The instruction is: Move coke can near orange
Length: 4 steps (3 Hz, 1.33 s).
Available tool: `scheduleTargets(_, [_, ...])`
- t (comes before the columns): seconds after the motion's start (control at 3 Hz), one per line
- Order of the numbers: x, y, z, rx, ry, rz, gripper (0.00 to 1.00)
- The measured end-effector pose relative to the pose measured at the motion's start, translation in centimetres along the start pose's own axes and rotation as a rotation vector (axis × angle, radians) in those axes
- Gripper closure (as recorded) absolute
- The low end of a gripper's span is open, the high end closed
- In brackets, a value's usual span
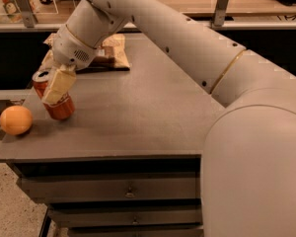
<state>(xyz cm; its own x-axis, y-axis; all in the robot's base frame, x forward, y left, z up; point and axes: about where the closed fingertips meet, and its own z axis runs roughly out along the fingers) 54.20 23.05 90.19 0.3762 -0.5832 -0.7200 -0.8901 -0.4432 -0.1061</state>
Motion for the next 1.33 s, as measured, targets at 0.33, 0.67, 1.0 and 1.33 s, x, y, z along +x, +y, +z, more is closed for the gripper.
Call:
scheduleTargets(0.33, [-2.3,0.5,2.0,-0.06,-0.022,-0.063,1.0])
scheduleTargets(0.67, [-3.3,0.8,3.2,-0.095,-0.033,-0.093,0.84])
scheduleTargets(1.0, [-3.6,0.9,3.5,-0.104,-0.035,-0.115,0.61])
scheduleTargets(1.33, [-3.2,0.7,3.0,-0.088,-0.03,-0.114,0.38])
